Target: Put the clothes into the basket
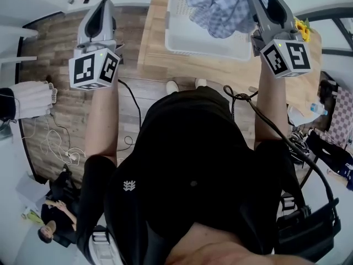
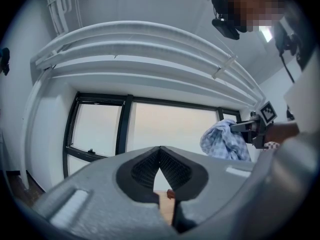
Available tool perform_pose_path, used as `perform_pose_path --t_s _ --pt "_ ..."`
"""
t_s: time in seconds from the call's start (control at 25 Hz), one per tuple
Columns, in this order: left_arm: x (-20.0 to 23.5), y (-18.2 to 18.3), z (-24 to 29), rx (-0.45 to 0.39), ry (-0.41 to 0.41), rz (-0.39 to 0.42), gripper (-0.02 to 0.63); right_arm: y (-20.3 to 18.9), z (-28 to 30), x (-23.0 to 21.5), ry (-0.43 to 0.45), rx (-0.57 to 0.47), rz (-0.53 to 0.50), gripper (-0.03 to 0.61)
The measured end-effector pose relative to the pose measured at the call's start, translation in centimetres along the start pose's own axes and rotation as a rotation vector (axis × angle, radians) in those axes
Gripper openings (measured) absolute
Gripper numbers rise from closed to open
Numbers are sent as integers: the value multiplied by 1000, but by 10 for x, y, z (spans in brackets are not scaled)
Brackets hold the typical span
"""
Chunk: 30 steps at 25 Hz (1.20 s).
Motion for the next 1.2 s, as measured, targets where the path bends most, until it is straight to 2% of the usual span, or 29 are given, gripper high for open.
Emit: perform_pose_path --t_s 0.28,0.44,0.88,1.2 --pt "-1 -8 7 22 -27 15 1 -15 4 12 28 31 -11 107" --pt "-3 -13 11 25 -32 -6 0 -25 7 15 31 46 -9 107" --pt "-16 -19 12 46 -43 0 0 -51 0 15 32 65 30 107" --pt "-12 -57 11 102 -20 -20 0 -92 3 15 44 127 56 107"
Point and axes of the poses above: the fingertips, and each gripper's own axes: z forward along the fingers, x to its left, y out of its top, the point moved 7 cm from there along -z, backward along the fingers, and after that the axes turned 1 degree about -x, right-handed, at the moved point
